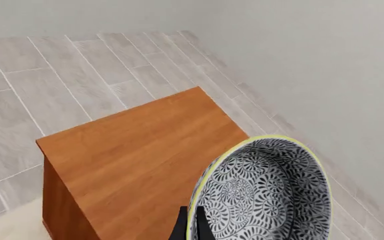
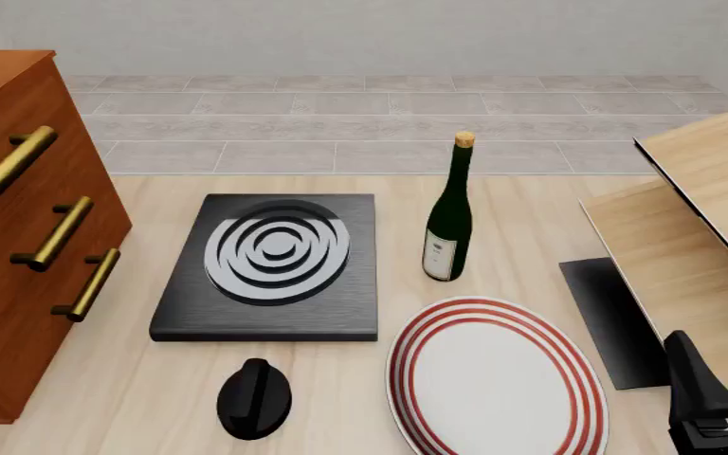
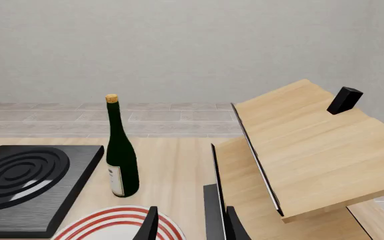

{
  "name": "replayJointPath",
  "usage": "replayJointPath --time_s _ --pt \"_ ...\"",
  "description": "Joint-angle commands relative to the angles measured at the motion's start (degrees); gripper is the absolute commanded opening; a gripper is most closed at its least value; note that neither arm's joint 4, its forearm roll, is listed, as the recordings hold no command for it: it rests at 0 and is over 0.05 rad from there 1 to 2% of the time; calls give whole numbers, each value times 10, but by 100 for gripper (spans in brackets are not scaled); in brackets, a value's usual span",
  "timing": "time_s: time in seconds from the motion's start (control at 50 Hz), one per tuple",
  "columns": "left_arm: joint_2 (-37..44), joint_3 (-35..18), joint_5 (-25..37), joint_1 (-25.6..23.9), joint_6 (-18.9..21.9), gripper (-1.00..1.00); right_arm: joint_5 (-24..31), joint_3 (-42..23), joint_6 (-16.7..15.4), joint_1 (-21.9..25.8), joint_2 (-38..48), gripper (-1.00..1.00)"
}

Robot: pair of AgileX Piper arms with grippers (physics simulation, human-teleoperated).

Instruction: Put the bowl on the top of the cabinet.

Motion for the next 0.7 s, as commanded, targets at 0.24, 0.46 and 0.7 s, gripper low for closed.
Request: replayJointPath --time_s 0.24,0.46,0.7 --pt "49 -8 -3 34 -59 -100 0 0 0 0 0 100" --pt "59 -20 -12 36 -60 -100 0 0 0 0 0 100" --pt "96 -22 -15 38 -64 -100 0 0 0 0 0 100"
